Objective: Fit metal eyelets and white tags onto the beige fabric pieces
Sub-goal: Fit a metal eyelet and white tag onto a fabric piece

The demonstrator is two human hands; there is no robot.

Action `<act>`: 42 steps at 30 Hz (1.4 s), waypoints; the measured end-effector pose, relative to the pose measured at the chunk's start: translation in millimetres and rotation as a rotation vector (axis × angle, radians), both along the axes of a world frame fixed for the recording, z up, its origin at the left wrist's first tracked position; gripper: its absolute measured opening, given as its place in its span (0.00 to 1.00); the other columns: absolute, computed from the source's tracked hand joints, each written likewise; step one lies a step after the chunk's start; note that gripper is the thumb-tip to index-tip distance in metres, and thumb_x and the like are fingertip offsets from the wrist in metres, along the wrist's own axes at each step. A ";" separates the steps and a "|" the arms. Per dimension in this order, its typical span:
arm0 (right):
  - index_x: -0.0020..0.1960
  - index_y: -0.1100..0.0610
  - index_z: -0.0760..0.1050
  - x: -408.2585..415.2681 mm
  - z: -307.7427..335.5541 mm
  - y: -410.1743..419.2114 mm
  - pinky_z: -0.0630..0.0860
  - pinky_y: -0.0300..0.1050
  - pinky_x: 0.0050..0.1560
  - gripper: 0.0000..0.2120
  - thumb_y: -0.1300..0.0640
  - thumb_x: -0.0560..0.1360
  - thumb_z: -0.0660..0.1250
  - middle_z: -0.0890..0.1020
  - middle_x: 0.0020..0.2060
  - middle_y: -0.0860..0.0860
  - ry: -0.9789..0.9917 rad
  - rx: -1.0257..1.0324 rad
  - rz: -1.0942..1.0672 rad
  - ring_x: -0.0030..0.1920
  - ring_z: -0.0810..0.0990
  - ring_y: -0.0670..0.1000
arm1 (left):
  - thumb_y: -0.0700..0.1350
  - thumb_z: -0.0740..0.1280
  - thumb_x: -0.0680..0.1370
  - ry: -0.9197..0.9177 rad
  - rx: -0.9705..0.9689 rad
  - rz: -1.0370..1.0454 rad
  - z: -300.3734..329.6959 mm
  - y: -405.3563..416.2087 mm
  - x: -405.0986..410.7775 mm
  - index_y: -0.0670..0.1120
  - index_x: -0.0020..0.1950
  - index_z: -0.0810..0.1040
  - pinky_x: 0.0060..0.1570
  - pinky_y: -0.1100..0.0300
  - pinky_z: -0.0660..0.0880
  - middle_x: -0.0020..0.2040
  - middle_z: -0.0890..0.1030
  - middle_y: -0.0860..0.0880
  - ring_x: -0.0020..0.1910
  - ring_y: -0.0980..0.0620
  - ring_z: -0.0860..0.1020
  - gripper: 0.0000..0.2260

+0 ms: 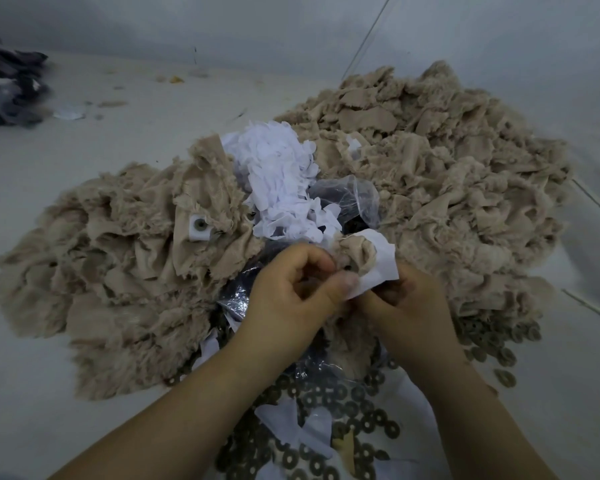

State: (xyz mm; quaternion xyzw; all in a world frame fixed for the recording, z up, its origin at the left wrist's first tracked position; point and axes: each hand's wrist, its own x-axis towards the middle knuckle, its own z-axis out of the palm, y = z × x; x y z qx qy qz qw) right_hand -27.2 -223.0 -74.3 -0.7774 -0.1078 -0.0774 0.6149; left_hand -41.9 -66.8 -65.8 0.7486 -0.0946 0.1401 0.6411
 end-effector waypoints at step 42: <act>0.55 0.55 0.84 2.1 -1.0 -1.8 0.80 0.52 0.58 0.13 0.53 0.76 0.65 0.83 0.57 0.61 0.388 0.742 0.249 0.60 0.82 0.60 | 0.37 0.71 0.77 0.200 -0.084 -0.042 -2.3 -6.4 7.9 0.45 0.40 0.80 0.35 0.53 0.75 0.38 0.81 0.39 0.35 0.49 0.76 0.07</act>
